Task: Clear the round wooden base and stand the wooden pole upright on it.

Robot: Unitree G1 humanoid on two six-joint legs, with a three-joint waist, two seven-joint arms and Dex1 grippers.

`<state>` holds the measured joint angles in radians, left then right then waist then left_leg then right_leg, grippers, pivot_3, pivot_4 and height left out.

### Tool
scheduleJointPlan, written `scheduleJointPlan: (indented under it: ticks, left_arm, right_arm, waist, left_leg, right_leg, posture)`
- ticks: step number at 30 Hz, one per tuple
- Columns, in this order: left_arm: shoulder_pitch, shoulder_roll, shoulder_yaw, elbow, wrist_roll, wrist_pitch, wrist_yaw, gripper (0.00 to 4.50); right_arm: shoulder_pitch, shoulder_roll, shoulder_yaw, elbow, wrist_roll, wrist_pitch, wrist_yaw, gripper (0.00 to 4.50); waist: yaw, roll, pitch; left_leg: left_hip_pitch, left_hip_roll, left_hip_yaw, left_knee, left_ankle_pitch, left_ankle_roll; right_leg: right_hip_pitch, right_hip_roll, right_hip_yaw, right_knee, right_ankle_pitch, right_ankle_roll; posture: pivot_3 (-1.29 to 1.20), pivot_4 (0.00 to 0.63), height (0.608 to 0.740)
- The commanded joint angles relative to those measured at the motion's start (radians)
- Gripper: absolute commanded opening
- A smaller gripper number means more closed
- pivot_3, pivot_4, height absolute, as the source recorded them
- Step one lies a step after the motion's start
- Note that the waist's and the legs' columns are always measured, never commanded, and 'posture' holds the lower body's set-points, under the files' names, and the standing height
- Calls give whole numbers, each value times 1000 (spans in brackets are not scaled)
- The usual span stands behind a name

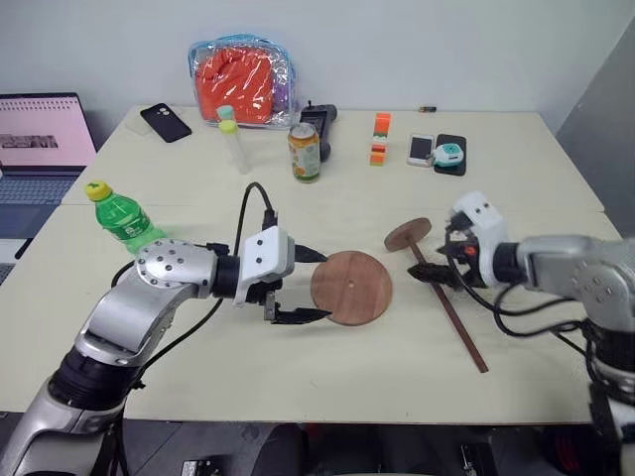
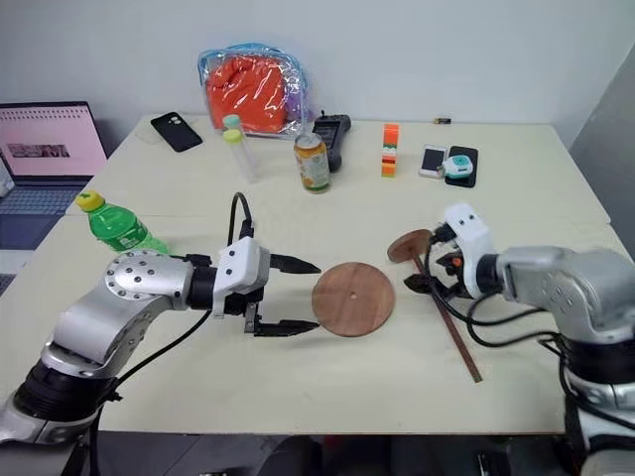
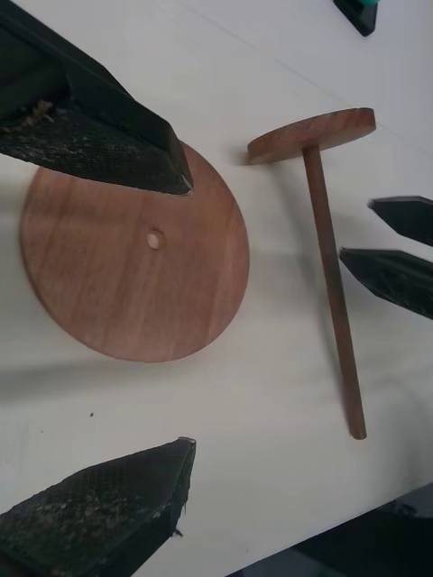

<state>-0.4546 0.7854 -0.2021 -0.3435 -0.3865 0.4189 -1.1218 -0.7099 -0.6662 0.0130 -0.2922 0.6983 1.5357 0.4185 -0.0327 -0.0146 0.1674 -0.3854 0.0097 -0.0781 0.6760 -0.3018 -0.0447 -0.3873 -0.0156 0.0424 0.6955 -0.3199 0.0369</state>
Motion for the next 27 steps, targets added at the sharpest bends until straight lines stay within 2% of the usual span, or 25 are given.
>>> scheduleJointPlan:
  ticks: [1, 11, 16, 24, 25, 27]
  left_arm:
    - [17, -15, -3, -34, 24, -22, 21, 4475]
    - [54, -51, -11, -32, 91, -65, 54, 4475]
    - [65, -70, -8, -37, 98, -67, 66, 4475]
    - [62, -81, -16, -33, 111, -76, 66, 4475]
    - [61, -82, -16, -34, 109, -78, 64, 4500]
    - [60, -86, -13, -36, 104, -79, 61, 4500]
  right_arm:
    - [-49, 14, 46, 95, -48, 28, -11, 4500]
    - [-147, -11, 199, 258, -131, -20, 65, 4500]
    - [-157, -32, 213, 265, -153, -29, 92, 4500]
    - [-179, -24, 223, 345, -184, -18, 116, 4500]
    - [-184, -22, 227, 355, -185, -16, 120, 4163]
    - [-191, -20, 233, 366, -187, -12, 130, 3820]
  waist:
    - [3, 0, 0]
    - [0, 0, 0]
    - [1, 0, 0]
    - [1, 0, 0]
    - [1, 0, 0]
    - [1, 0, 0]
  left_leg:
    - [-1, 0, 0, 0, 0, 0]
    - [-1, -1, 1, 1, 0, 0]
    - [-9, -1, 0, 2, 0, 0]
    - [-9, -2, -1, 2, 0, 0]
    - [-10, -2, 0, 2, 0, 0]
    - [-10, -2, 0, 2, 0, 0]
  right_leg:
    - [-1, 0, 0, 0, 0, 0]
    - [-2, -2, 0, 1, 0, 0]
    - [-7, -2, -1, 1, 0, 0]
    - [-8, -3, -1, 1, 0, 0]
    - [-8, -3, -1, 1, 0, 0]
    - [-8, -3, -1, 1, 0, 0]
  posture:
    - [0, 150, 740]
    - [0, 150, 740]
    - [0, 150, 740]
    - [0, 150, 740]
    - [0, 150, 740]
    - [0, 150, 740]
